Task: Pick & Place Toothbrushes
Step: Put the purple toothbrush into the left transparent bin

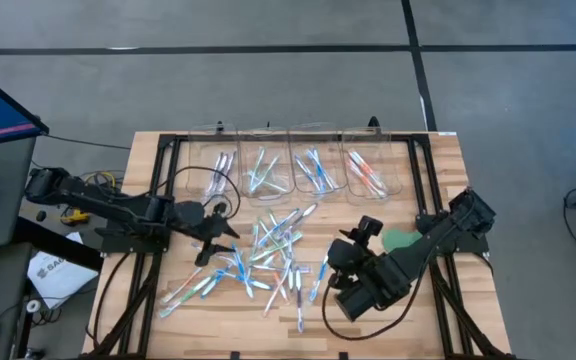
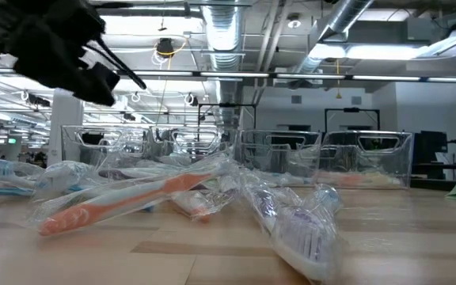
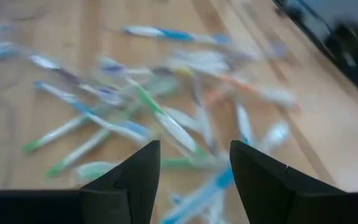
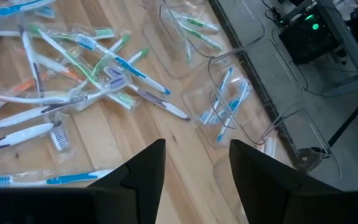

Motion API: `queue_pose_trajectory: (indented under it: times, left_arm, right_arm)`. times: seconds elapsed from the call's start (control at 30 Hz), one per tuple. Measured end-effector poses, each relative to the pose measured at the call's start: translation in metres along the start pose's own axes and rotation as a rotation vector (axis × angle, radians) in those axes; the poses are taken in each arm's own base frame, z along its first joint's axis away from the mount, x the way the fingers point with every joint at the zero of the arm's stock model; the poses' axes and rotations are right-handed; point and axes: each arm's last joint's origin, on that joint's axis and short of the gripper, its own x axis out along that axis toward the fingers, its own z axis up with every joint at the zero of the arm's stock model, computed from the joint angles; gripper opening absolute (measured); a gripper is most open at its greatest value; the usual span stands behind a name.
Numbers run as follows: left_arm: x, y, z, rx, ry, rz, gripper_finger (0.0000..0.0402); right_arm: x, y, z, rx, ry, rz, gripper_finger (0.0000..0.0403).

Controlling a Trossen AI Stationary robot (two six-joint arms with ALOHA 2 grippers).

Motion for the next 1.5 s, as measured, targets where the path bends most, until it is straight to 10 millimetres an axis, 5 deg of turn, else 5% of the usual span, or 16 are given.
queue_pose_trajectory:
  times: [0.2,0.5,0.87,1.2,1.5]
  left_arm:
    - [-0.001,-0.02,-0.014,0.164,0.141,-0.04,0.0186]
    - [-0.004,-0.022,-0.029,0.019,0.283,0.074,0.0186]
    - [-0.004,-0.022,-0.03,-0.021,0.286,0.08,0.0186]
    - [0.001,-0.02,-0.06,-0.013,0.329,0.085,0.0186]
    - [0.003,-0.02,-0.061,-0.013,0.335,0.085,0.0186]
  right_arm:
    - [0.002,-0.001,0.002,0.006,0.004,-0.006,0.0172]
    - [0.002,-0.001,0.002,0.005,0.004,-0.006,0.0172]
    - [0.006,-0.003,0.004,-0.006,0.009,-0.014,0.0172]
    - [0.006,-0.003,0.004,-0.005,0.009,-0.015,0.0172]
    - [0.006,-0.003,0.004,-0.011,0.0,-0.021,0.0172]
